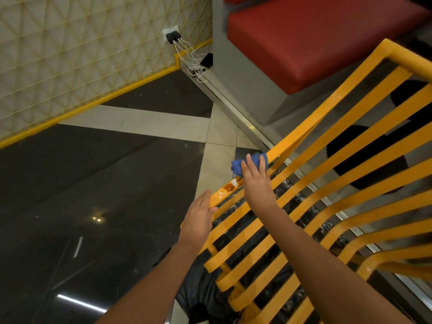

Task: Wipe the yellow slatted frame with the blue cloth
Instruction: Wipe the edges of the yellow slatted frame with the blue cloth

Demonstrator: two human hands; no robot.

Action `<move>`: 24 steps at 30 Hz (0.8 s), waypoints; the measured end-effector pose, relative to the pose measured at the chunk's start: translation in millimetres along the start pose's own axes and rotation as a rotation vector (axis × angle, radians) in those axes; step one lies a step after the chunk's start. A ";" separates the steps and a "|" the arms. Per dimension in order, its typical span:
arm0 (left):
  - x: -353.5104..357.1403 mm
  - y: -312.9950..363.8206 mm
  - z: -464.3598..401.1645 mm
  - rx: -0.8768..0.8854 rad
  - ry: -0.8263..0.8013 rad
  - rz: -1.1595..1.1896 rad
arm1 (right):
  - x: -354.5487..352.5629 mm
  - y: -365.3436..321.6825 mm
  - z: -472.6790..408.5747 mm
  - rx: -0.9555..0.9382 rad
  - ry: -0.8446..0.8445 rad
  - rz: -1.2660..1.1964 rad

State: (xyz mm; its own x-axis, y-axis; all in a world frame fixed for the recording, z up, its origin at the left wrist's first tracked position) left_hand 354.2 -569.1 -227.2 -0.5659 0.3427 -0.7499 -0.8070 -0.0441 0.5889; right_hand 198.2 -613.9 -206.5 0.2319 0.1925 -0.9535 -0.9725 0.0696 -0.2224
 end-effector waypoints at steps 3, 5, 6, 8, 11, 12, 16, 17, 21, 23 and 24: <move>-1.1 0.0 0.3 0.002 -0.004 0.011 | -3.9 8.5 -6.2 -0.079 0.001 0.064; -0.7 -0.9 1.1 0.005 -0.007 0.024 | -11.8 24.7 -16.5 -0.016 0.018 0.056; -1.2 -1.6 0.9 0.010 -0.004 0.031 | -14.6 30.0 -20.4 0.023 0.024 0.037; -1.6 -2.2 1.0 0.019 -0.004 0.042 | -14.3 30.0 -20.2 0.071 0.028 0.001; -2.2 -1.5 1.6 0.029 0.004 0.054 | 2.8 8.5 -7.9 0.051 -0.008 0.002; -2.7 -0.3 1.9 0.036 0.004 0.047 | 8.2 0.6 -2.7 0.020 -0.016 0.021; -3.5 1.3 5.2 0.073 -0.017 -0.015 | 3.1 3.3 -1.3 -0.072 -0.057 0.016; -3.8 0.6 6.5 0.080 -0.021 -0.023 | -1.7 9.2 -3.9 -0.064 -0.055 -0.010; -6.0 -1.8 10.5 0.057 -0.039 -0.028 | -10.8 16.5 -10.7 0.054 -0.004 -0.181; -5.9 -0.8 11.5 0.047 -0.045 -0.018 | -8.9 4.2 -3.5 0.062 -0.006 -0.225; -6.2 -0.4 11.7 0.043 -0.046 -0.017 | -6.4 -4.9 2.1 0.046 -0.019 -0.218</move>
State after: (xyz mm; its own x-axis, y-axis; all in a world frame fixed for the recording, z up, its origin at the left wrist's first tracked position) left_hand 360.0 -560.2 -219.2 -0.5429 0.3855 -0.7461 -0.8081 0.0022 0.5891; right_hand 201.6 -613.4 -198.8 0.4372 0.1866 -0.8798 -0.8974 0.1556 -0.4129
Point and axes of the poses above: each hand's wrist, its own z-axis away from the middle knuckle, its own x-axis out of the palm, y = z × x, the point moved 8 cm from there along -z, towards the middle knuckle
